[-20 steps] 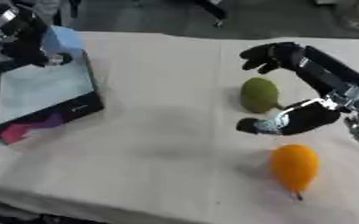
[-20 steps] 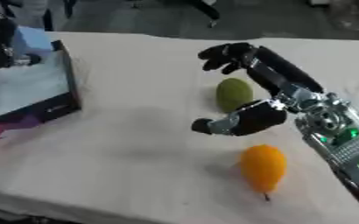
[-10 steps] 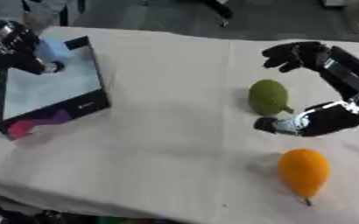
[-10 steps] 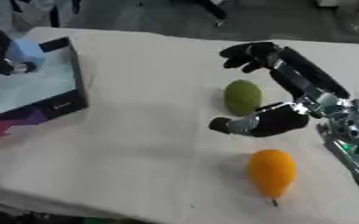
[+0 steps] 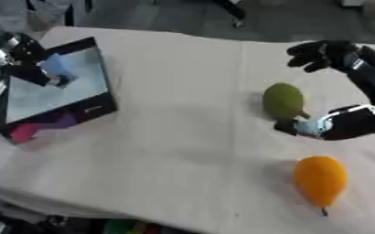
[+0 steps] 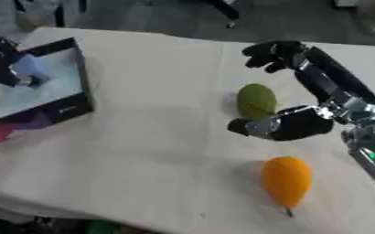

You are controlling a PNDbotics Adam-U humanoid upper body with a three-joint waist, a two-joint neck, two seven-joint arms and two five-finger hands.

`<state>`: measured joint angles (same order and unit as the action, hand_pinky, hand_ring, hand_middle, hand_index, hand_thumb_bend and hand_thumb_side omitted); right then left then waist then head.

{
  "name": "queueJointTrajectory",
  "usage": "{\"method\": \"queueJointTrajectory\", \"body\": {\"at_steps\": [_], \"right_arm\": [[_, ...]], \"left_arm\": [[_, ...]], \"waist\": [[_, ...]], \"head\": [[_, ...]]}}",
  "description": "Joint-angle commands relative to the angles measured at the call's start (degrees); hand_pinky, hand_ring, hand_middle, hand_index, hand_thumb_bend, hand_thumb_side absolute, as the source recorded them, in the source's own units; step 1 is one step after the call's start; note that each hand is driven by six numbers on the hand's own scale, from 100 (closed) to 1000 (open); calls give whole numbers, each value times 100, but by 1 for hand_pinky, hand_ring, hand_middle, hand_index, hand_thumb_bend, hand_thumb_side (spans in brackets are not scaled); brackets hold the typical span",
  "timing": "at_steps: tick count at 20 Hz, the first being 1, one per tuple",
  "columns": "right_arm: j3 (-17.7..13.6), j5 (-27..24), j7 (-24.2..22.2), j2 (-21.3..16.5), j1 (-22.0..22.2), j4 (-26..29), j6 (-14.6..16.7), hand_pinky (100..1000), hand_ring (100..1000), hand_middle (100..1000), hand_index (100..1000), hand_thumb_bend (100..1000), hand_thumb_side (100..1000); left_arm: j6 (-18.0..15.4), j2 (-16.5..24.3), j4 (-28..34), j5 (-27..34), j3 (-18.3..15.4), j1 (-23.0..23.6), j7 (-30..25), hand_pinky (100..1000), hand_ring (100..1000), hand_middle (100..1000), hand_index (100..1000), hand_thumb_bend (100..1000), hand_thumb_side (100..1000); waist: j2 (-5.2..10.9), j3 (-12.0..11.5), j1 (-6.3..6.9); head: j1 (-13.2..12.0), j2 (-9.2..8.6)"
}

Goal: Pick up the objects with one hand, pass them to the other hand, and then place them into the box on the other side of the table.

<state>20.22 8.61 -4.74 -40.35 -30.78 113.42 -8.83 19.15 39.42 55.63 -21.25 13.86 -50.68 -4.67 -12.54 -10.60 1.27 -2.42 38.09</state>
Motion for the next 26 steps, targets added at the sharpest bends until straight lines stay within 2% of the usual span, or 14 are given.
{"method": "queueJointTrajectory", "body": {"at_steps": [1,3,4,6,10,12,15,18,22,26], "right_arm": [[-94,-33,42,-167,-57,118,-1,765,785,685,833,673,264],[-100,-43,47,-171,-54,118,3,765,785,686,833,672,263],[-103,-49,49,-173,-52,118,8,765,785,686,833,669,268],[-112,-61,56,-179,-47,118,15,765,785,686,833,670,268],[-133,-91,75,-198,-43,118,42,765,786,686,834,667,263],[-147,-108,91,-209,-33,118,69,765,786,686,834,664,264],[-166,-137,108,-238,-9,118,123,767,787,688,834,658,268],[-174,-202,36,-302,13,118,123,769,788,691,835,655,281],[-225,-328,-406,-500,28,118,-76,771,792,700,839,645,316],[-306,-566,-1026,-762,-12,118,-341,782,804,722,848,628,346]], "left_arm": [[-63,102,-125,-239,-137,-152,13,801,707,665,767,868,217],[-67,90,-191,-345,-171,-161,30,817,749,715,811,913,282],[-60,87,-210,-383,-188,-162,45,823,758,728,822,902,302],[-41,90,-212,-429,-215,-157,75,826,763,735,829,934,307],[1,122,-169,-475,-250,-136,126,828,766,741,837,931,326],[25,139,-83,-444,-303,-123,198,822,758,736,830,896,329],[68,180,200,-343,-395,-80,459,813,743,731,815,791,353],[51,244,628,-81,-460,18,754,817,744,768,818,724,430],[49,357,1085,332,-436,161,979,820,746,774,816,723,445],[122,470,1278,448,-371,254,988,822,750,776,814,725,441]], "waist": [[-1,0,-59],[5,-2,-55],[8,-3,-54],[16,-7,-50],[40,-10,-39],[53,-7,-40],[74,10,-53],[101,60,-85],[147,136,-116],[212,252,-145]], "head": [[-20,-48],[-10,-34],[1,-27],[38,-12],[163,39],[260,76],[479,164],[672,220],[800,269],[871,315]]}}
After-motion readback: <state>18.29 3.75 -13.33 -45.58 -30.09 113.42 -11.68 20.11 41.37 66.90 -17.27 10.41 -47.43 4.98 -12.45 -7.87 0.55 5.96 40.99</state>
